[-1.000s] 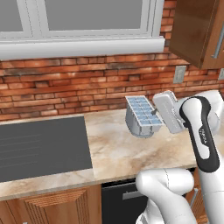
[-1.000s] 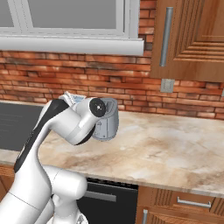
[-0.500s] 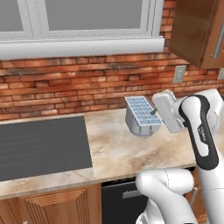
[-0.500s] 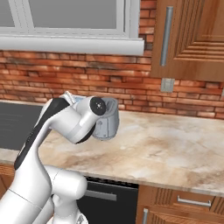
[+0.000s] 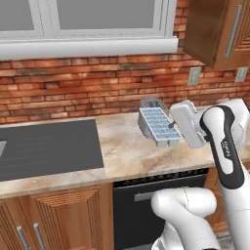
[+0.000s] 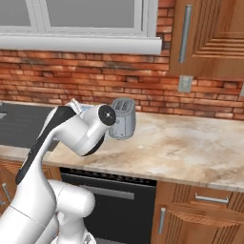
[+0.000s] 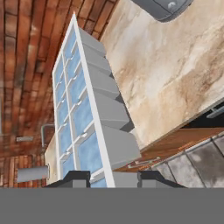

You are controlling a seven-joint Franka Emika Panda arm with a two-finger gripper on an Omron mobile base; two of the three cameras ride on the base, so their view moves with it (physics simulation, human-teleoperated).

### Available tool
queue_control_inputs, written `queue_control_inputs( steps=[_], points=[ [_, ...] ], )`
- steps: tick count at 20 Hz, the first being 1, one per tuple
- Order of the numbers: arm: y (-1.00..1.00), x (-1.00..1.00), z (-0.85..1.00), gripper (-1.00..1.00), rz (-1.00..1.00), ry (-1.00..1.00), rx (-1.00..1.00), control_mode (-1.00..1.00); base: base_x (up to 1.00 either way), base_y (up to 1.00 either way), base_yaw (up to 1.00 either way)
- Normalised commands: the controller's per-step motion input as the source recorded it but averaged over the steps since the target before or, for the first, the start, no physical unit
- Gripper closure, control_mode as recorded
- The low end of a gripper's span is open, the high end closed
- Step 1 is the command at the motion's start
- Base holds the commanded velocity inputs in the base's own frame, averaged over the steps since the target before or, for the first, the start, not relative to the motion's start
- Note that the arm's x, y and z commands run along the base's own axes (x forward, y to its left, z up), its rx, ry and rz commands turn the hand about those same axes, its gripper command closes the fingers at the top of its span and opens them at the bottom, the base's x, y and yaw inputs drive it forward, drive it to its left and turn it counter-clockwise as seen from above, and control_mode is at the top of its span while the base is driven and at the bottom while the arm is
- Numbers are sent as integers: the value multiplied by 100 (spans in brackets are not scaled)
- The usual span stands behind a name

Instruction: The ice cube tray has been filled with water. Take the tray and place it in the freezer to make ice. Close the freezer door after placing the tray.

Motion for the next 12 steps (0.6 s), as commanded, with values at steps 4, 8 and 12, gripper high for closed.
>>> queue_control_inputs(
  steps=[4, 8, 12],
  points=[
    [0, 0, 0, 100, 0, 0, 0, 100, -50, 50, 11],
    [0, 0, 0, 100, 0, 0, 0, 100, -19, 55, 30],
    [0, 0, 0, 100, 0, 0, 0, 100, 0, 48, 41]
  ],
)
